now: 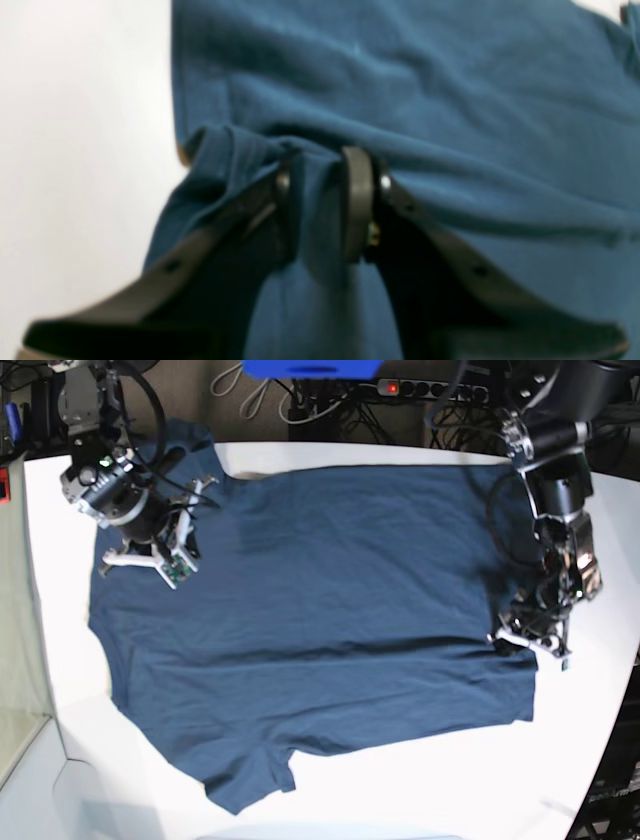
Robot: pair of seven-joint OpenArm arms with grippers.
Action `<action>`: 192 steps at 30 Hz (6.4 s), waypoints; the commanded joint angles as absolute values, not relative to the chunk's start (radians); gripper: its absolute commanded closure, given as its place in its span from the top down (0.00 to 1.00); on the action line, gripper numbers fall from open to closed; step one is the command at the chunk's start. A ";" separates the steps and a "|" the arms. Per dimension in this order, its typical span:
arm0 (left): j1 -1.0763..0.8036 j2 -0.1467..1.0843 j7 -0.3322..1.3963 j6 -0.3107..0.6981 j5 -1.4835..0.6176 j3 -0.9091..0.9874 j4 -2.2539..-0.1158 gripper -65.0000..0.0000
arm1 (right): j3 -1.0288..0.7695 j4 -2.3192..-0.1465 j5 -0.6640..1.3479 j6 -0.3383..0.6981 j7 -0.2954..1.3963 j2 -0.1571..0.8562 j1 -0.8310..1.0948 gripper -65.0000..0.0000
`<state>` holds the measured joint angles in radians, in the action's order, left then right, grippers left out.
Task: Layout the t-shirt on the table in an organized manner, then fold the t-shirt properly
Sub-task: 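Grasp both shirt sides near the shoulders with both grippers, then drag the shoulders toward the robot with both grippers to straighten the shirt, then hold the shoulder corners with both grippers, keeping the shirt taut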
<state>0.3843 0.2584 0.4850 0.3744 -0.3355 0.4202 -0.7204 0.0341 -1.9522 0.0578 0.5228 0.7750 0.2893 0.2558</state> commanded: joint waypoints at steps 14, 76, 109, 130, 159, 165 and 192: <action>0.664 0.371 0.355 0.332 -0.285 0.278 -0.437 0.22 | -0.039 -1.966 0.058 0.518 0.754 0.308 0.259 0.00; 0.070 0.337 0.892 0.334 -0.392 0.384 -1.268 0.22 | -0.136 -1.469 0.058 0.518 0.680 0.374 0.122 0.00; -0.302 0.248 1.167 0.397 -0.624 0.814 -1.836 0.58 | -0.441 -2.008 0.061 0.698 0.829 0.153 0.410 0.56; -0.389 0.166 0.993 0.423 -0.309 0.776 -1.745 0.69 | -0.542 -2.002 0.064 0.698 0.829 0.127 0.455 0.56; -0.351 0.147 0.940 0.426 -0.257 0.760 -1.604 0.19 | -0.380 -2.003 0.064 0.698 0.831 0.051 0.570 0.56; -0.351 0.143 0.941 0.426 -0.257 0.760 -1.609 0.19 | -0.364 -2.003 0.064 0.698 0.831 0.022 0.573 0.56; -0.352 0.131 0.940 0.426 -0.257 0.760 -1.609 0.19 | -0.343 -1.867 0.061 0.698 0.799 0.021 0.524 0.32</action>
<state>-0.3454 0.1299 0.9108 0.4232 -0.2653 0.7601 -1.6051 -0.3454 -1.8629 0.0578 0.6987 0.7872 0.0193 0.5156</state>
